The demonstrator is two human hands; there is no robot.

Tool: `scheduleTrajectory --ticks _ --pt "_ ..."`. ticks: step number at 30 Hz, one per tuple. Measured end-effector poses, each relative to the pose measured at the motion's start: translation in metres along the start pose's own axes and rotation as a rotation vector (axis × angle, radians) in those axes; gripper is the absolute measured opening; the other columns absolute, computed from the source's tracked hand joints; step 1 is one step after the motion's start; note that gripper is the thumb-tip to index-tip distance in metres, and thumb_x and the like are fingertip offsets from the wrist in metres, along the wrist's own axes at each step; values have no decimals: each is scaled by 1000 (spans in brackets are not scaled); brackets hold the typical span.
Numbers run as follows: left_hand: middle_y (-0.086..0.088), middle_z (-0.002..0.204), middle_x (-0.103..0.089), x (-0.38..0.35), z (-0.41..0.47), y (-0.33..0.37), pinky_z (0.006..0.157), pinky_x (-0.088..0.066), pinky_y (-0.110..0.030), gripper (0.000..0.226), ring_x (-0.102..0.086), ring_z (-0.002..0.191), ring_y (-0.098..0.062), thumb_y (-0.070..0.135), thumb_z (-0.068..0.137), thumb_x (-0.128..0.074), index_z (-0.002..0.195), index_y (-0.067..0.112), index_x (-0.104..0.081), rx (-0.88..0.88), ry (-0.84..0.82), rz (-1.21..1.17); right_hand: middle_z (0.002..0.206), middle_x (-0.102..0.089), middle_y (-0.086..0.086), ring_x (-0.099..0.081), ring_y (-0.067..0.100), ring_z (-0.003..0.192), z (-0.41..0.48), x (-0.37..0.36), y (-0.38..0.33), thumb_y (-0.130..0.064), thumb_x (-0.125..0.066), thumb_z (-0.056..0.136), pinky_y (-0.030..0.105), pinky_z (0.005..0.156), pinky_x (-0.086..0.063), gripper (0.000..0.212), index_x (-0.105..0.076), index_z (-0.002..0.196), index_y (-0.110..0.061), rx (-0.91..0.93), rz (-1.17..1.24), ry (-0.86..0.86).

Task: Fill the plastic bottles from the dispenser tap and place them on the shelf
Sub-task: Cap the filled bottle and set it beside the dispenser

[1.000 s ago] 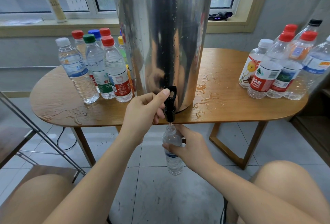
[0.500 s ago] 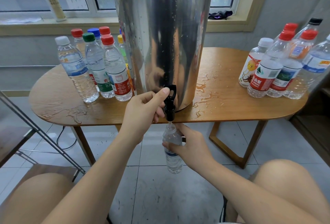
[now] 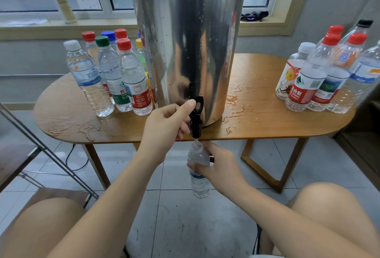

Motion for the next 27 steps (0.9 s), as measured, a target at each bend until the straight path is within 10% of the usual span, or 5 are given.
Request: scheduleTrajectory --ticks 27 --pt "-10 68 -69 0 1 -1 58 -47 -20 52 -59 60 -18 59 98 -71 82 11 -74 -3 -5 10 125 -70 -25 -66 4 117 0 0 0 -63 -83 82 37 100 -59 64 -60 138 -44 -2 -10 -2"
Point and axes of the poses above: each hand's wrist, its own z-axis towards the middle knuckle, its own x-axis out of the back of the hand, y = z × x, the point moved 4 cm from there along z, towards the middle knuckle
